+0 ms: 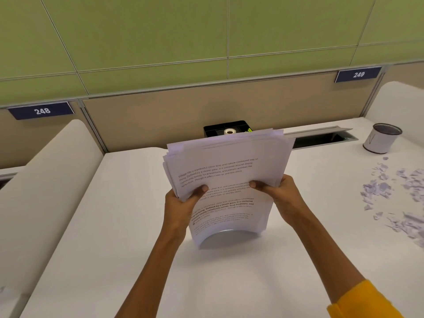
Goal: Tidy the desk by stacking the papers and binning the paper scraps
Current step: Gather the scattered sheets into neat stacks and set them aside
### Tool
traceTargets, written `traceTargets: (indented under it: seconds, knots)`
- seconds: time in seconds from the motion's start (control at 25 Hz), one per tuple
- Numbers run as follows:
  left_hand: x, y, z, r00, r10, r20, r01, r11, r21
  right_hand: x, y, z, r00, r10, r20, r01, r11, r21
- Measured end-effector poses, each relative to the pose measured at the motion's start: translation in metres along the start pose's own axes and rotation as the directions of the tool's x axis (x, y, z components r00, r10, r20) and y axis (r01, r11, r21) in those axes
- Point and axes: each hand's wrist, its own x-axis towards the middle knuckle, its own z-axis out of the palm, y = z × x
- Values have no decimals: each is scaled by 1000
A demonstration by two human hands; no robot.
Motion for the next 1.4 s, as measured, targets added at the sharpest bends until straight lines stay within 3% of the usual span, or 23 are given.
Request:
traceTargets:
  seconds: [0.12,0.28,0.44,0.64,0.88,1.4]
  knots:
    - [-3,4,-1,1000,3,-8,-3,1000,28,-3,-7,1,1000,0,9,0,1000,-4]
    - [-6,21,5,995,83,-46,-83,996,10,-7,-29,12,994,-63,-85,62,998,-13]
    - [-4,52,15,953,201,-225,-201,979,21,-2,-64,26,967,-101,-236,115,992,50]
    - [6,68,24,919,121,-376,-131,991,0,11,-83,39,937,-8,-350,36,997,73]
    - [3,68,25,926,80,-370,-86,996,0,11,-81,40,933,1,-361,30,996,81]
    - [-5,72,32,913,156,-376,-124,987,107,3,-83,36,950,34,-310,-11,997,73]
